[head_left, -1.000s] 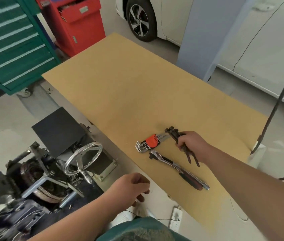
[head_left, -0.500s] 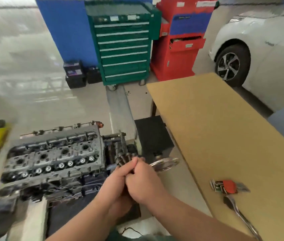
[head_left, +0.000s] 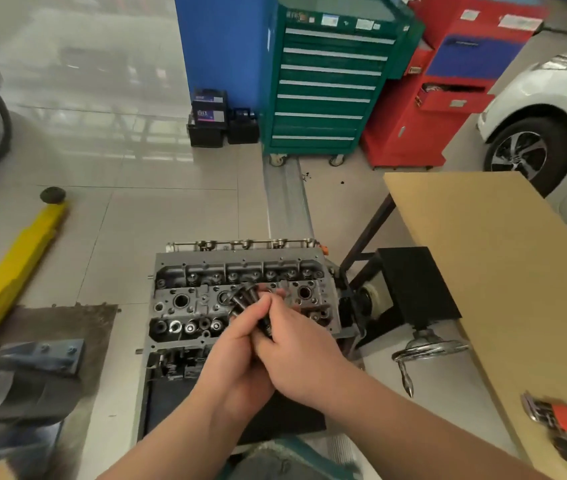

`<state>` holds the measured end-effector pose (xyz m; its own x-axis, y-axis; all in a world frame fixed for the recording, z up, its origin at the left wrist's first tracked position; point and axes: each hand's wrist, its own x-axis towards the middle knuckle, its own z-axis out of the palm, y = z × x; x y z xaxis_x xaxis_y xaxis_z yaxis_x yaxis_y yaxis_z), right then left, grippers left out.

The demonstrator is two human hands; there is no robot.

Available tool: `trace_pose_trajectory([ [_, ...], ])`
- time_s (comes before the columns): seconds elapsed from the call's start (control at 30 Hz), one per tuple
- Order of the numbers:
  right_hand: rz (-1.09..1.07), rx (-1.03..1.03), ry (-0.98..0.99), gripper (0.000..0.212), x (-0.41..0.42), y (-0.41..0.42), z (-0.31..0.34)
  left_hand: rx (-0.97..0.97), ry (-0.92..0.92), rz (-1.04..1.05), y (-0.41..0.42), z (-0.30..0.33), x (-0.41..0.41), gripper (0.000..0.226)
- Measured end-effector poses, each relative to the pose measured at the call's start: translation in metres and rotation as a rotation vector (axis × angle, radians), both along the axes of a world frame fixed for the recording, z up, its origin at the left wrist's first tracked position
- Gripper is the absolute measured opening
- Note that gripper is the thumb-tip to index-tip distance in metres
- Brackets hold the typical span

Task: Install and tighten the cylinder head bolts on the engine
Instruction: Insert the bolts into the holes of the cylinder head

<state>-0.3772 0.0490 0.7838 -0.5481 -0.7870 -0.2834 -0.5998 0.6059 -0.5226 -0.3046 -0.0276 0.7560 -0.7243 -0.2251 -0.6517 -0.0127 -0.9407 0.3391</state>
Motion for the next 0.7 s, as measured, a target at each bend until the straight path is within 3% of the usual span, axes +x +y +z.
trace_pose_trajectory([
  [0.17, 0.048, -0.016, -0.18, 0.047, 0.01, -0.026, -0.001, 0.016, 0.01, 0.004, -0.032, -0.016, 0.02, 0.035],
  [0.43, 0.035, -0.163, -0.342, 0.029, 0.012, -0.034, -0.01, -0.011, 0.046, 0.027, -0.053, -0.032, 0.022, 0.037],
  [0.6, 0.177, -0.184, -0.058, 0.046, -0.006, -0.025, -0.01, 0.033, 0.071, 0.141, -0.056, -0.033, 0.01, 0.034],
  [0.7, 0.248, -0.183, 0.078, 0.042, -0.034, -0.013, -0.008, 0.11, 0.032, 0.306, -0.06, -0.035, 0.003, 0.029],
])
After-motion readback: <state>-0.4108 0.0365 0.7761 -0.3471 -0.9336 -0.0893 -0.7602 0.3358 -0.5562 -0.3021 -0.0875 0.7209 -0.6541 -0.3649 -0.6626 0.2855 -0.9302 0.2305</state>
